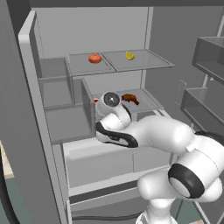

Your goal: Gather the lemon wedge and squash from the fridge and place them on a tray on the dining counter. Then gather the chicken drumstick and steak from the fridge and place them on the other tray.

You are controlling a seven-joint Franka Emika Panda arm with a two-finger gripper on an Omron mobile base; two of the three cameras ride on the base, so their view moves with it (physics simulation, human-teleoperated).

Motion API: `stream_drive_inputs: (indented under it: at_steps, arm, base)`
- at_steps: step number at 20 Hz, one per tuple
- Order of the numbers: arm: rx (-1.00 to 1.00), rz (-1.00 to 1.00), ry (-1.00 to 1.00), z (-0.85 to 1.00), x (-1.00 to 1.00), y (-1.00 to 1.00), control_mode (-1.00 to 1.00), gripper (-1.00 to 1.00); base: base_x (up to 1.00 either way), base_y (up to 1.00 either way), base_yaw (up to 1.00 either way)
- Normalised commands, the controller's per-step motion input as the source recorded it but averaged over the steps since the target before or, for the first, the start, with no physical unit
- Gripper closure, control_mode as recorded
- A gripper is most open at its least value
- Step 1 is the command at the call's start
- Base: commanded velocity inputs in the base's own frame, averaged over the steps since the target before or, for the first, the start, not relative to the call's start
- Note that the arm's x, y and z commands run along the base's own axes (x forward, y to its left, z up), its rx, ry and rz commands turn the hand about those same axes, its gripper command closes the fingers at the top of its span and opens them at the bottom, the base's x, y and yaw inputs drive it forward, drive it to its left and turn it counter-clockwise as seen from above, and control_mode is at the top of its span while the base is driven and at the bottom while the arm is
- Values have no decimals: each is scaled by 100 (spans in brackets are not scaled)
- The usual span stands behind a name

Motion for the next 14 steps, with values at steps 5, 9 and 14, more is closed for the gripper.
stream_drive_inputs:
  at_steps: [5, 9, 14]
  arm:
    - [4, 0, 15, 60, -41, -7, -100, 100]
    - [2, 1, 13, 40, -59, -16, -100, 100]
    - [0, 5, 8, 10, -77, -17, -100, 100]
  base:
    - [0, 0, 0]
    - [0, 0, 0]
    - [0, 0, 0]
